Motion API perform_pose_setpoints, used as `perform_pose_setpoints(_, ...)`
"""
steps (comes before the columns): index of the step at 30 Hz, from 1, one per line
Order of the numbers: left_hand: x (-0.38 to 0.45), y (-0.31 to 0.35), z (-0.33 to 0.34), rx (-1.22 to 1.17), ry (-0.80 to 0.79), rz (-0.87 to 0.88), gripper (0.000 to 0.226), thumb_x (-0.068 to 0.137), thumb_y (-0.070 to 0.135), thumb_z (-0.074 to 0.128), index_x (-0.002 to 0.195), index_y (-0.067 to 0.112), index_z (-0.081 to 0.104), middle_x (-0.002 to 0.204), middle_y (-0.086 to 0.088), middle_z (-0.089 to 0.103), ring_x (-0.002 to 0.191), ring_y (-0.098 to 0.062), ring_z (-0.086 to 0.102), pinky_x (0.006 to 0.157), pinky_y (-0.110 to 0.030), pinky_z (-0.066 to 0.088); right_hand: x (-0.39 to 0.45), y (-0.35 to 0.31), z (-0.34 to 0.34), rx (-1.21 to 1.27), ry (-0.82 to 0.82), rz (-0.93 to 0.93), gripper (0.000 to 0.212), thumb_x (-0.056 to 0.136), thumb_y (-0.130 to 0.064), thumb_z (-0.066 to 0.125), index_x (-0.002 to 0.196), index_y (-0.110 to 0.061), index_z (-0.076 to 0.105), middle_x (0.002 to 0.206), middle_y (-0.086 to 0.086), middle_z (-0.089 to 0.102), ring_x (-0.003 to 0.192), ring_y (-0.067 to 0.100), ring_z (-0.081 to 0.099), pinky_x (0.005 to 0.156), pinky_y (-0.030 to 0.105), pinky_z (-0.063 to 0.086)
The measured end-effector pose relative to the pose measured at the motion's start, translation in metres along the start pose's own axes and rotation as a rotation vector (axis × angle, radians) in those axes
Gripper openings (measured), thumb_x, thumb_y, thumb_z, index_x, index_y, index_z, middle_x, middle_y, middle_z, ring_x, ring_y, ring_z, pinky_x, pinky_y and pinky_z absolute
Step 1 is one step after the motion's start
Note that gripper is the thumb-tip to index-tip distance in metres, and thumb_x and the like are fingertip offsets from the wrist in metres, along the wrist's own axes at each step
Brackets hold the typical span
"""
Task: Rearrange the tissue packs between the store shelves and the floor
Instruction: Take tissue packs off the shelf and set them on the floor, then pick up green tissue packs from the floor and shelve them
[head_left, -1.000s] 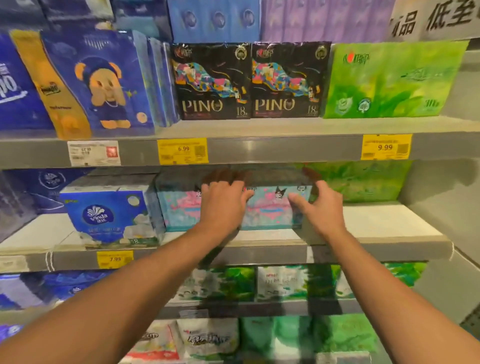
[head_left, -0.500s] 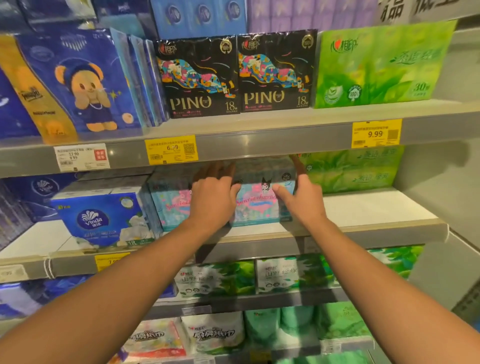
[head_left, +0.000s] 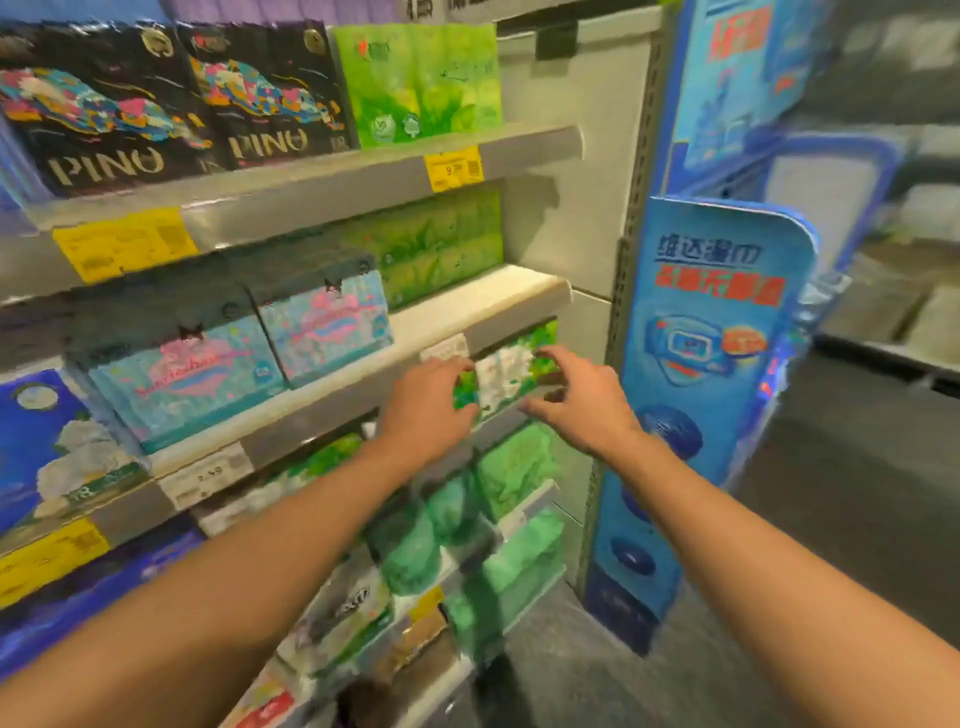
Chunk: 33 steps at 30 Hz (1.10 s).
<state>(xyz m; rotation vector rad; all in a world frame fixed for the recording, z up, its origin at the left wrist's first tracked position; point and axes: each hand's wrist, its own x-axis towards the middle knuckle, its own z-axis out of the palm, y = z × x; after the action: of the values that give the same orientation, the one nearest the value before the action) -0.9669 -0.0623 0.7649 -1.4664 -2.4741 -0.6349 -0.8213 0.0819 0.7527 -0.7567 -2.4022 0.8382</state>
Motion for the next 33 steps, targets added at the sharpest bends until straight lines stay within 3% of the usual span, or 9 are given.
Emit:
perform_pose_setpoints(9, -0.092, 0.254, 0.105, -0.291, -0.435, 0.490, 0.052, 0.072, 0.035, 0.081, 0.119, 0.022, 0.062, 0.099, 0.000, 0.070, 0.073, -0.016, 0.064, 0.080, -0.028, 0.046, -0.289, 0.137, -0.127, -0.036, 0.312, 0.566, 0.066, 0.074, -0.036, 0.080, 0.133, -0.027, 0.052, 0.108, 0.004, 0.069, 0.097, 0.030, 0.065, 0.090, 0.041, 0.051)
perform_pose_setpoints(14, -0.172, 0.416, 0.153, -0.299, -0.721, 0.795, 0.053, 0.075, 0.042, 0.078, 0.122, 0.027, 0.058, 0.096, -0.002, 0.069, 0.082, -0.018, 0.064, 0.084, -0.032, 0.050, -0.461, 0.205, -0.194, -0.021, 0.493, 0.856, 0.067, 0.074, -0.045, 0.076, 0.134, -0.036, 0.047, 0.114, -0.002, 0.068, 0.093, 0.018, 0.066, 0.087, 0.039, 0.054)
perform_pose_setpoints(18, -0.242, 0.548, 0.198, -0.275, -0.900, 0.977, 0.051, 0.077, 0.043, 0.075, 0.123, 0.028, 0.057, 0.098, 0.000, 0.068, 0.081, -0.015, 0.063, 0.082, -0.032, 0.050, -0.587, 0.257, -0.239, -0.026, 0.602, 1.025, 0.069, 0.076, -0.043, 0.077, 0.137, -0.030, 0.046, 0.116, 0.001, 0.067, 0.097, 0.020, 0.066, 0.085, 0.039, 0.055)
perform_pose_setpoints(22, -0.319, 0.676, 0.240, -0.263, -1.037, 1.073, 0.051, 0.078, 0.044, 0.072, 0.124, 0.031, 0.056, 0.106, 0.005, 0.066, 0.085, -0.013, 0.063, 0.078, -0.027, 0.047, -0.708, 0.307, -0.285, 0.062, 0.713, 1.177, 0.067, 0.076, -0.032, 0.081, 0.135, -0.025, 0.050, 0.114, 0.005, 0.066, 0.098, 0.022, 0.065, 0.085, 0.041, 0.055)
perform_pose_setpoints(25, -0.374, 0.750, 0.267, -0.291, -1.101, 1.089, 0.050, 0.077, 0.047, 0.072, 0.123, 0.032, 0.058, 0.105, 0.008, 0.065, 0.087, -0.016, 0.064, 0.083, -0.032, 0.050, -0.782, 0.338, -0.311, 0.010, 0.748, 1.303, 0.069, 0.074, -0.041, 0.081, 0.133, -0.028, 0.050, 0.110, 0.003, 0.065, 0.092, 0.020, 0.066, 0.070, 0.034, 0.053)
perform_pose_setpoints(27, -0.402, 0.784, 0.282, -0.296, -1.131, 1.121, 0.049, 0.077, 0.044, 0.072, 0.121, 0.028, 0.059, 0.101, 0.006, 0.065, 0.086, -0.018, 0.063, 0.083, -0.035, 0.052, -0.815, 0.357, -0.322, 0.003, 0.773, 1.366, 0.069, 0.071, -0.043, 0.081, 0.132, -0.029, 0.051, 0.107, 0.000, 0.064, 0.089, 0.018, 0.065, 0.062, 0.027, 0.046)
perform_pose_setpoints(31, -0.425, 0.828, 0.329, -0.238, -1.197, 1.164, 0.047, 0.079, 0.040, 0.073, 0.121, 0.029, 0.058, 0.096, 0.009, 0.062, 0.082, -0.014, 0.061, 0.078, -0.035, 0.053, -0.845, 0.412, -0.333, 0.032, 0.767, 1.415, 0.069, 0.072, -0.037, 0.082, 0.133, -0.029, 0.052, 0.113, 0.000, 0.064, 0.094, 0.017, 0.065, 0.075, 0.035, 0.055)
perform_pose_setpoints(33, -0.422, 0.842, 0.359, -0.222, -1.227, 1.129, 0.047, 0.079, 0.042, 0.074, 0.121, 0.030, 0.057, 0.096, 0.010, 0.061, 0.082, -0.013, 0.061, 0.075, -0.032, 0.052, -0.848, 0.444, -0.336, 0.053, 0.746, 1.436, 0.070, 0.072, -0.038, 0.083, 0.134, -0.030, 0.050, 0.112, 0.000, 0.064, 0.089, 0.017, 0.066, 0.070, 0.033, 0.054)
